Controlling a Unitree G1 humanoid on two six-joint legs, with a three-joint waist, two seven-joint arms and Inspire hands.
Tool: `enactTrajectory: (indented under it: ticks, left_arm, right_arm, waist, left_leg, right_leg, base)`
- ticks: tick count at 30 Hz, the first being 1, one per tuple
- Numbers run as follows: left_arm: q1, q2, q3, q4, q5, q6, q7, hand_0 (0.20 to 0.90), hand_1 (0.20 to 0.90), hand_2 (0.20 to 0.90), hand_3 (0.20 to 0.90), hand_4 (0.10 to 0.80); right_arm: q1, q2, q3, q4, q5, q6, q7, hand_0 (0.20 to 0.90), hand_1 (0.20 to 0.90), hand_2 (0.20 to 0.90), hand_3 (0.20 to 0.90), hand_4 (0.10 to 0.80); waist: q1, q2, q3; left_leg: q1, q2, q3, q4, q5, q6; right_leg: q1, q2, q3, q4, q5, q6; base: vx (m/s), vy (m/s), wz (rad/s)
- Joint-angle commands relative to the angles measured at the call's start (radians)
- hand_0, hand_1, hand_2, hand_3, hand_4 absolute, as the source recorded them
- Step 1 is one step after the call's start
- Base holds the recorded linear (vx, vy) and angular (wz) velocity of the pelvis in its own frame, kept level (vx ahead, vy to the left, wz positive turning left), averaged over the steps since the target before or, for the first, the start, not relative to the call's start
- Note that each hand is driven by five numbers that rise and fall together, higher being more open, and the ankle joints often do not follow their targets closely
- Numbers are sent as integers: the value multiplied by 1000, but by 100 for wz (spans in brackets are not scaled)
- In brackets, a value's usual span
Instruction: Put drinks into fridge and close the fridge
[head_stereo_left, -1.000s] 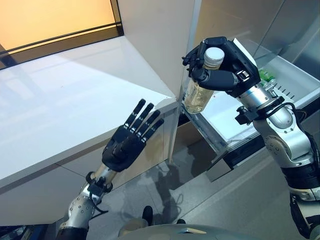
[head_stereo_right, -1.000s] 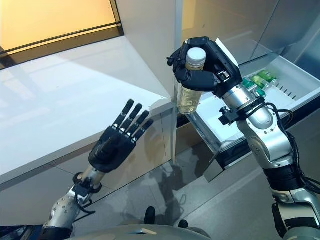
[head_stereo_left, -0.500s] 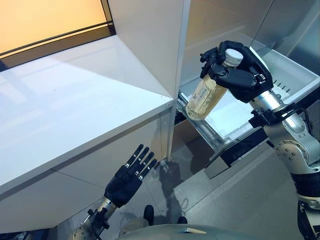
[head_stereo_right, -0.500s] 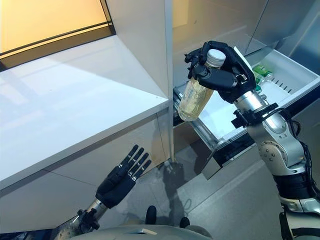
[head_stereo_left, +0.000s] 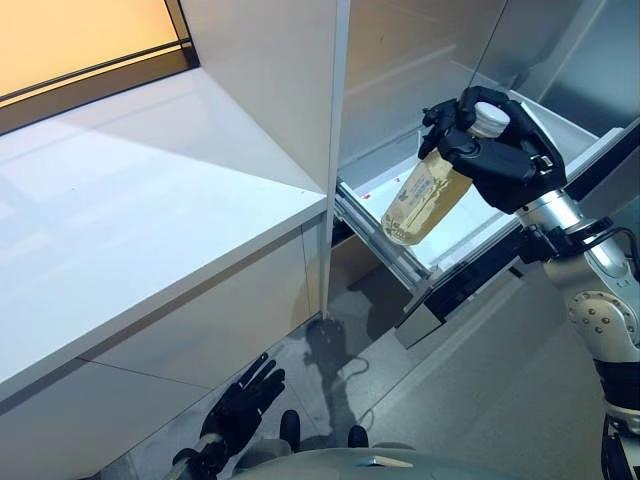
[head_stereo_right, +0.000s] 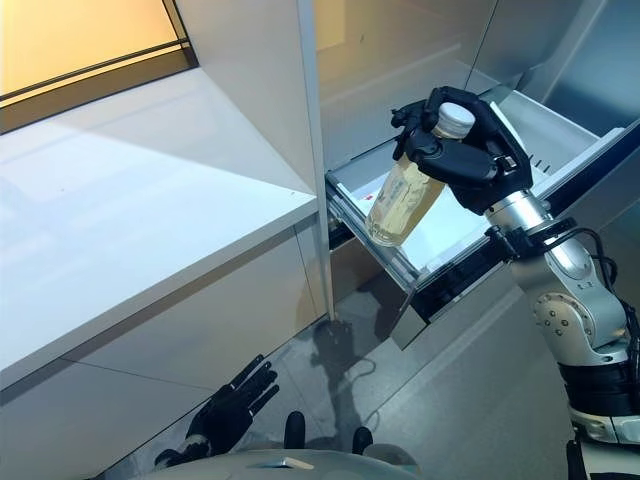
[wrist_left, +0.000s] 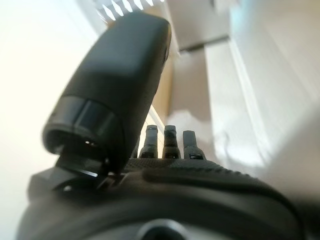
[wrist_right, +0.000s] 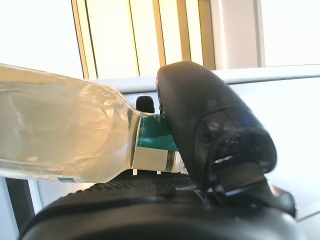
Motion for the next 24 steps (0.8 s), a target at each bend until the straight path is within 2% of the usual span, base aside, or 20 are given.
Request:
enactTrajectory:
  ticks: [1, 8, 14, 24]
  left_arm:
    - [-38, 16, -58, 69, 77, -81, 29, 900, 900, 900, 900, 800]
    - [-34, 14, -50, 127, 97, -99, 80, 900, 900, 900, 900, 800]
    - [-21, 18, -52, 164, 118, -111, 109, 900, 900, 900, 900, 800]
    - [2, 31, -53, 191, 140, -124, 118, 900, 900, 900, 900, 800]
  right_arm:
    - [-89, -1, -156, -109, -57, -163, -37, 300, 300, 300, 200, 100]
    - [-77, -63, -165, -71, -127, -114, -55, 300, 300, 300, 200, 100]
    - [-139, -162, -146, -1, -200, -93, -63, 300, 300, 300, 200, 100]
    - [-324, -253, 3, 184, -296, -87, 2, 300, 300, 300, 200, 100]
  waist:
    - [21, -41, -112]
    - [15, -52, -111]
    - [27, -65, -115]
    - [78, -88, -112]
  left_leg:
    - [18, -39, 18, 6, -96, 23]
    - [18, -35, 37, 4, -95, 21]
    - [22, -36, 36, 3, -105, 21]
    - [16, -40, 17, 6, -102, 21]
  right_leg:
    - [-76, -6, 0, 23, 80, 70]
    - [-79, 1, 6, 24, 80, 69]
    - [-70, 7, 5, 17, 72, 68]
    - [-63, 6, -15, 15, 66, 65]
  base:
    - [9, -13, -5]
    - [31, -4, -2]
    - [70, -5, -6]
    - [82, -7, 1]
